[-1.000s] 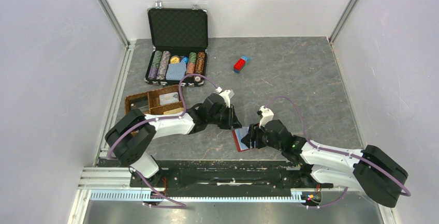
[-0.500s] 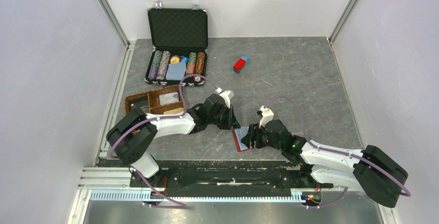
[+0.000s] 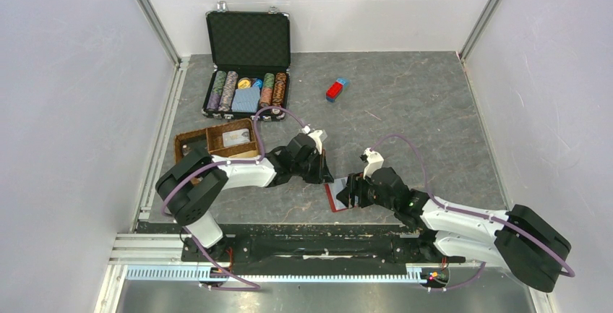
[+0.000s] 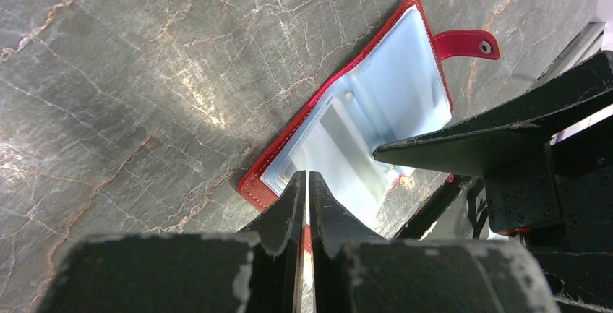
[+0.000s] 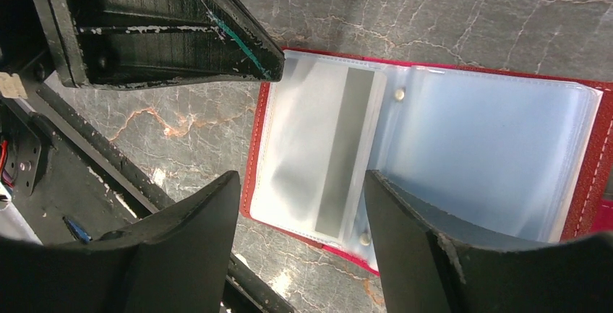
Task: Take the credit cards out of the card holder
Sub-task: Remove the credit card from the card holder.
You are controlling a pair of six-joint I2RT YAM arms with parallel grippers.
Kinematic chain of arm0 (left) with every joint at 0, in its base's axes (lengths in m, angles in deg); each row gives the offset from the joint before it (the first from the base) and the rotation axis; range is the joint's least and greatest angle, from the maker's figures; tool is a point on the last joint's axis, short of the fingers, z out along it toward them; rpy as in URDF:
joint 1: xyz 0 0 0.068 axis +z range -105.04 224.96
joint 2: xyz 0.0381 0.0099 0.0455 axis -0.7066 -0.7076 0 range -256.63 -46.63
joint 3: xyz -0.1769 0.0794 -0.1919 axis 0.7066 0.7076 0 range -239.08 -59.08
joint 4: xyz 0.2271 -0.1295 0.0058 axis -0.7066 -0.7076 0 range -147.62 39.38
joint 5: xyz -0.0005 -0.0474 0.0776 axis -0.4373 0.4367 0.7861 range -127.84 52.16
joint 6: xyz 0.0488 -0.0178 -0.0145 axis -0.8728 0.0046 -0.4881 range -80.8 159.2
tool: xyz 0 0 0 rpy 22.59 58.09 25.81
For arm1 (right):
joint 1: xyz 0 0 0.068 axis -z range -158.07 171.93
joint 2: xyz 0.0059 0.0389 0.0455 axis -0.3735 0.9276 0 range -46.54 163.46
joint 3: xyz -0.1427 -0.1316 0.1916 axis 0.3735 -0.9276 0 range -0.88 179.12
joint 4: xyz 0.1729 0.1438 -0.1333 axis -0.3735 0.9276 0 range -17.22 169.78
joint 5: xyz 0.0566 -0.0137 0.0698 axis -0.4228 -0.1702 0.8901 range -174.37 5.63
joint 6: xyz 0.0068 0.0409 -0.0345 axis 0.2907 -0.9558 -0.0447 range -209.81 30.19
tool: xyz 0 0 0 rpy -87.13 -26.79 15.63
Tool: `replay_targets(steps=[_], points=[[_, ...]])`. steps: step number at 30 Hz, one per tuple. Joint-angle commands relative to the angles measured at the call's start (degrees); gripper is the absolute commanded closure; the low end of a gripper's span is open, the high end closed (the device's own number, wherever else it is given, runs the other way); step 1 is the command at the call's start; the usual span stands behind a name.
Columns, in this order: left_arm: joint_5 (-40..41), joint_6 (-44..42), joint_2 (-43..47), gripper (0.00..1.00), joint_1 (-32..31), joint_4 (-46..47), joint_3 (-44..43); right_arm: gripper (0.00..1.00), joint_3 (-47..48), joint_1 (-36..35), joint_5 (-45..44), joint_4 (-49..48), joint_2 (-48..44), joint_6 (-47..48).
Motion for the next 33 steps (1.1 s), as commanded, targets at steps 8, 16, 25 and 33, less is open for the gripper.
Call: replay_targets(steps=[8,16,25,33], points=[[9.8,-4.5,9.5,0.72,-0.4,-5.3,0.0,0.34,6.5,-1.9,-6.9,9.0,-0.3,3.5],[20.8,-9.0,26.4,0.58,-0.4,-15.6,1.0,0.32,14.2,-9.3,-16.1,15.7,6.2,4.5],[21.5,-8.3,36.5,0.53,-0.4,-17.3,5.3,0.32,15.8,-9.9,-19.5,18.1,10.9,6.3],[18.5,-6.4,33.2,0.53,-0.4,-14.2,6.9,0.35,15.2,-10.0,-20.4,18.1,11.4,6.0]])
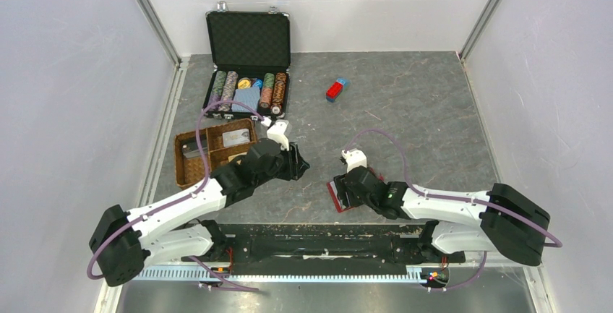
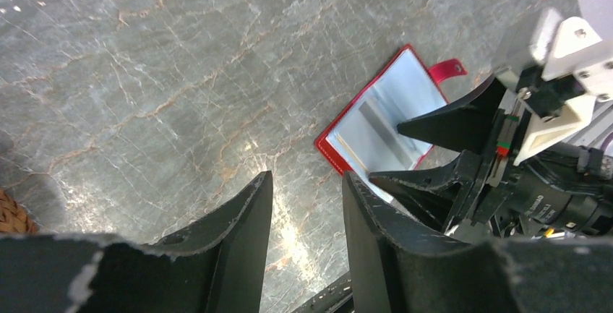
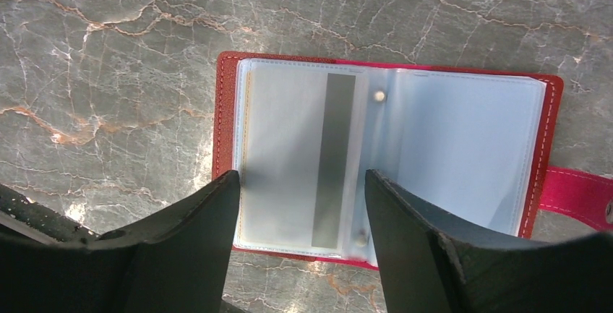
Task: Take the credit cards out of the card holder
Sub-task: Remove the credit card from the card holder.
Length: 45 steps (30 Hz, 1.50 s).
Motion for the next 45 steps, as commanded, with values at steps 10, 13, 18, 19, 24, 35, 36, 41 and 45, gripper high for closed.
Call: replay_targets(steps=[10,13,18,19,24,35,36,41,45], points=[[-3.0,1.2,-3.9,0.53,-0.1,4.4,0.4,0.33,1.5,-1.5,-3.0,-0.9,2.1,-0.1],[-2.6,1.2,-3.9,0.53,-0.1,4.3,0.5,0.36,1.6,-1.8,-3.8,-0.5,2.3,-0.4],[-2.8,1.4,-4.0,0.54,-0.1,4.5,0.7,0.51,0.9,-1.8,-3.5,-1.5,0.8,-1.3],[-3.0,1.5,-4.2,0.54,-0.1,4.6,0.7,0.52,0.4,-1.8,-3.0,-2.5,0.2,-1.7],[-6.0,2.8,-6.8,0.57,-0.1,6.7,0.9,0.54,-1.5,-1.7,0.6,-7.5,-1.8,-4.3],[-10.4,3.7,-15.0,0.69,-0.2,9.6,-0.1,0.54,-6.7,0.2,5.2,-15.4,-6.0,-9.7],[-10.6,3.8,-15.5,0.69,-0.1,9.6,-0.3,0.54,-7.2,0.4,5.5,-15.9,-6.4,-10.1],[-13.6,4.6,-18.6,0.70,-0.1,12.2,-0.4,0.54,-9.5,1.0,6.6,-19.0,-8.3,-12.0],[-15.8,5.6,-20.7,0.71,-0.1,14.6,-0.6,0.54,-10.1,1.3,7.4,-20.1,-8.7,-12.7]])
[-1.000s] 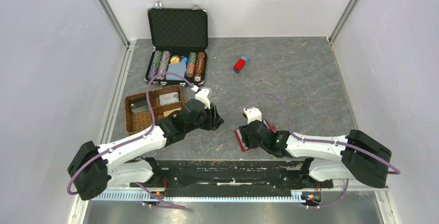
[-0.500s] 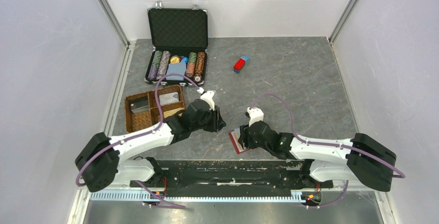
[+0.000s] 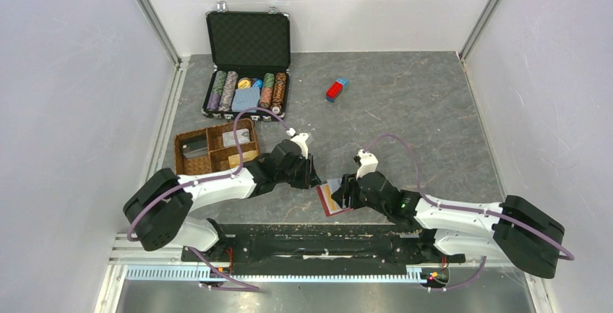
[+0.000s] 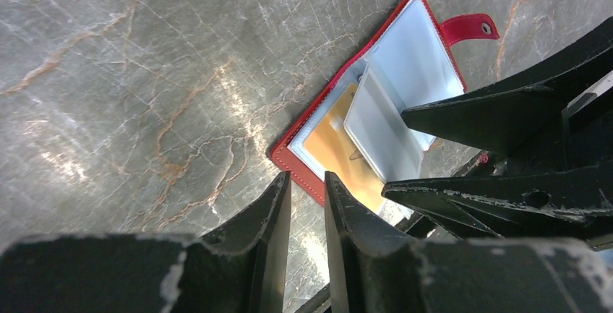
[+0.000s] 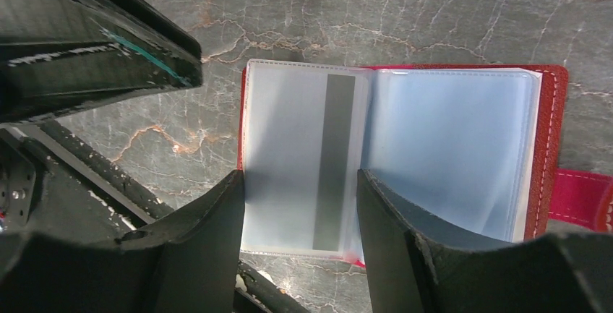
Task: Take the credit cards out of the card holder
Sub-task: Remove the credit card from the card holder.
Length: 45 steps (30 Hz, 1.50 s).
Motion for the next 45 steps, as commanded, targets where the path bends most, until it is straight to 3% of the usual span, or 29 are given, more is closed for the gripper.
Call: replay_targets(steps=[1,11,17,24,32,39,45], points=[[-3.6,2.9,-2.0,0.71,-0.1,5.6,-1.3,0.54,-0.7,0.4,1.4,-5.1,-1.2,-2.0],[-6.7,4.8,-8.8,0.73,-0.1,5.9,-4.1,0.54,-2.2,0.5,3.0,-8.6,-1.6,-3.7],[-10.7,7.8,-10.1,0.73,-0.2,11.3,-3.4,0.50,-1.8,0.5,3.8,-8.7,-0.9,-3.2],[-15.8,8.9,-13.2,0.71,-0.9,15.4,-5.4,0.31,0.8,0.5,2.0,0.2,-4.2,-1.1],[-17.0,8.2,-16.5,0.70,-2.9,15.3,-9.6,0.24,3.9,0.5,-4.1,13.4,-12.0,1.9],[-16.7,8.3,-21.0,0.69,-3.7,15.6,-12.8,0.30,6.5,0.5,-4.0,19.3,-18.4,5.1],[-8.7,6.4,-16.8,0.68,-3.7,8.1,-13.4,0.46,3.9,0.6,-2.7,17.9,-19.3,5.5]])
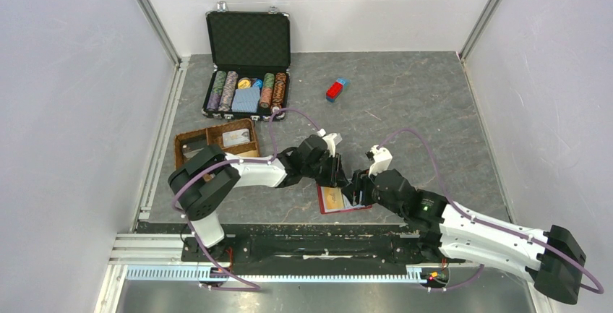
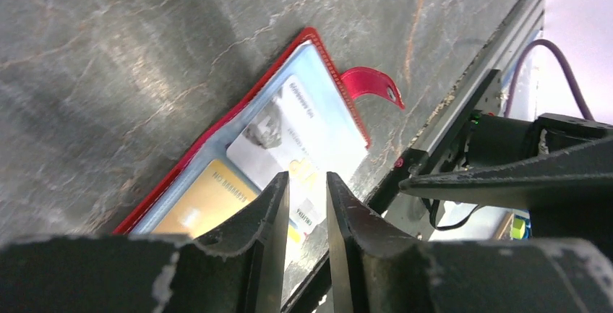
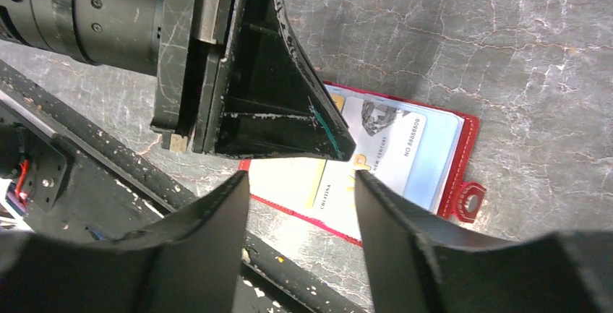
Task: Take the credit cards out of the card holder
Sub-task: Remove the credit card from the card holder.
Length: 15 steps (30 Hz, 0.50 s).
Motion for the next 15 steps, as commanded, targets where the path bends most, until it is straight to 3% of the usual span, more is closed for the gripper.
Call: replay_targets(steps=[1,8,15], points=[[6.4,-1.1,4.7,0.67,-0.2,-4.9,-2.0,0.48,-0.6,0.2,-0.1,-0.7,-0.6,1.2],[12.4,0.0,9.7,0.65,-0.2,-8.9,0.8,0.53,-2.3,0.8,-0.4,-4.8,1.1,3.0],[14.6,2.4,13.1,0.63,-0.3,-8.5,5.3,0.59,-4.2,5.0,5.1,-7.6,5.3,3.2]])
